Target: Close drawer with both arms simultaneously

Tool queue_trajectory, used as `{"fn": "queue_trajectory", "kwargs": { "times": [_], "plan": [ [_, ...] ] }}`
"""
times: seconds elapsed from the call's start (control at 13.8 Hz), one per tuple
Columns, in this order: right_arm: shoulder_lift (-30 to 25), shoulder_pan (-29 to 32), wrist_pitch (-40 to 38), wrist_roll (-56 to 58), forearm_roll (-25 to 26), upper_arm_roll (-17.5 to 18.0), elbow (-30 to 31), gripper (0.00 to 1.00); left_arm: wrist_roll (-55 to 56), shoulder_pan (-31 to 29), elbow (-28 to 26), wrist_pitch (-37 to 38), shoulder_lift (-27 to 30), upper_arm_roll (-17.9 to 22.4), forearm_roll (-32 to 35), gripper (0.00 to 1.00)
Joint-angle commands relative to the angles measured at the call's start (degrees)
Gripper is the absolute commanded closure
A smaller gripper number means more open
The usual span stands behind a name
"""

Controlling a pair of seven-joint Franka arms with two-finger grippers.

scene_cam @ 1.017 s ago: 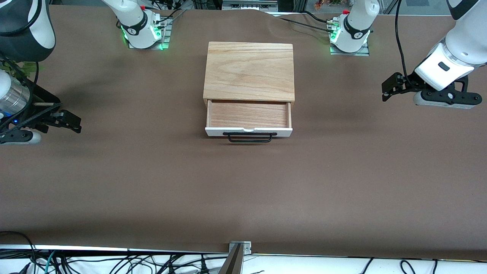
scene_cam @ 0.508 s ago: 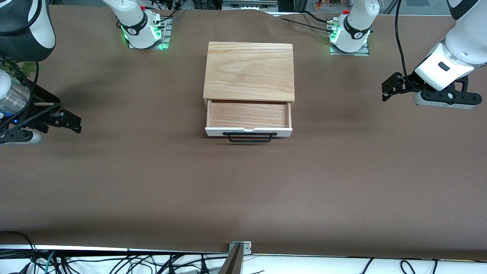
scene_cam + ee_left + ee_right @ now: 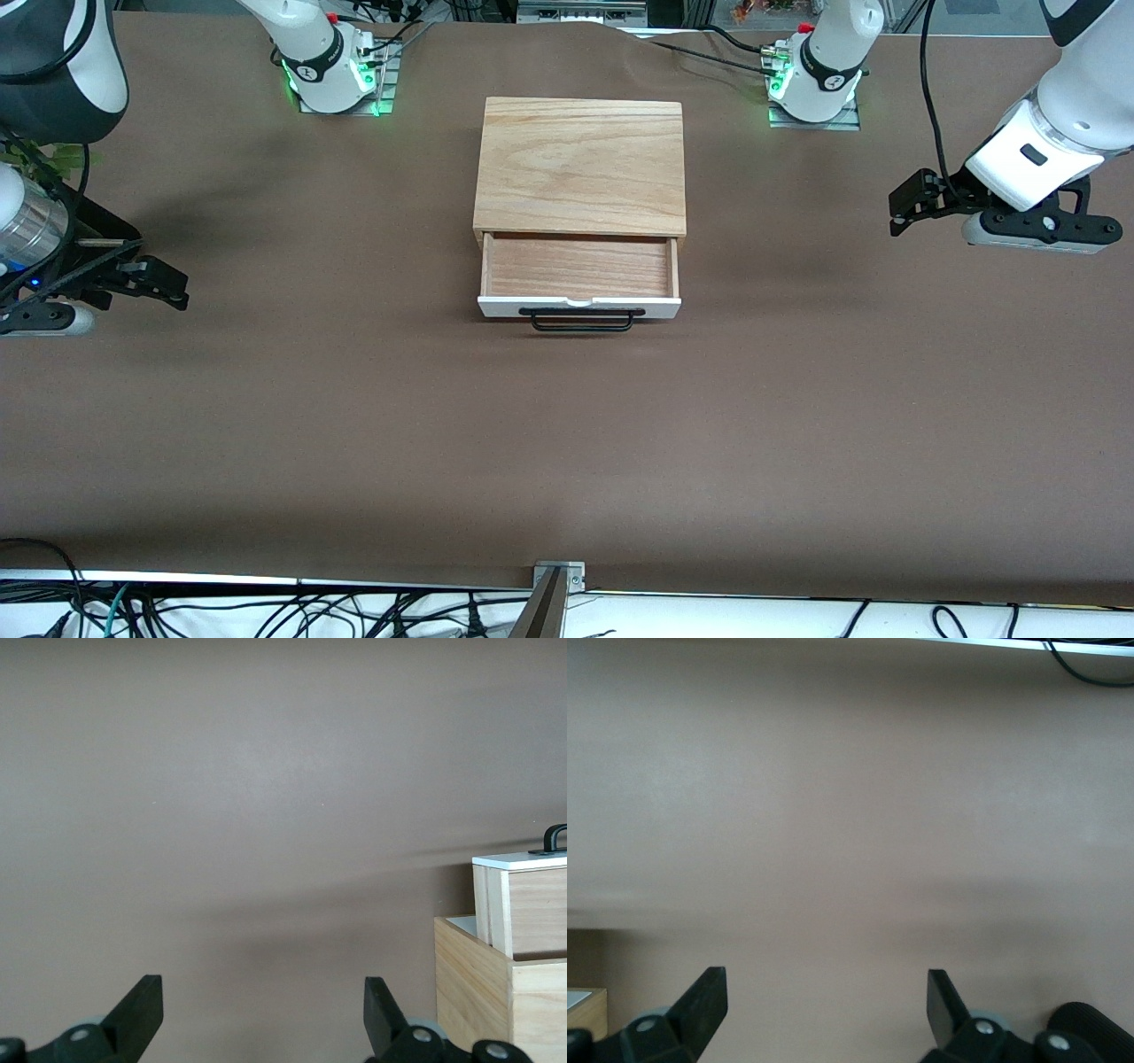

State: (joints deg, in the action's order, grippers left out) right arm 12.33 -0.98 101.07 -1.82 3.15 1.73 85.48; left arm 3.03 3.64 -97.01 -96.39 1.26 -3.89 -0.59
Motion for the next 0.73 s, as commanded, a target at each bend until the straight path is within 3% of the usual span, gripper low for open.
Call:
{"fn": "queue_trajectory", "kwargs": {
  "times": [0.0, 0.65],
  "plan": [
    [0.59, 0.28, -0.17, 0.33, 0.02, 0.12, -1.37, 0.0, -0.93, -0.13, 1.12, 1.21, -0.21, 0.02, -0.55, 0.0],
    [0.59, 0.28, 0.53, 0.15, 0.02, 0.12, -1.37, 0.0, -1.01, -0.13, 1.12, 1.21, -0.21, 0.02, -0.55, 0.0]
  ]
}}
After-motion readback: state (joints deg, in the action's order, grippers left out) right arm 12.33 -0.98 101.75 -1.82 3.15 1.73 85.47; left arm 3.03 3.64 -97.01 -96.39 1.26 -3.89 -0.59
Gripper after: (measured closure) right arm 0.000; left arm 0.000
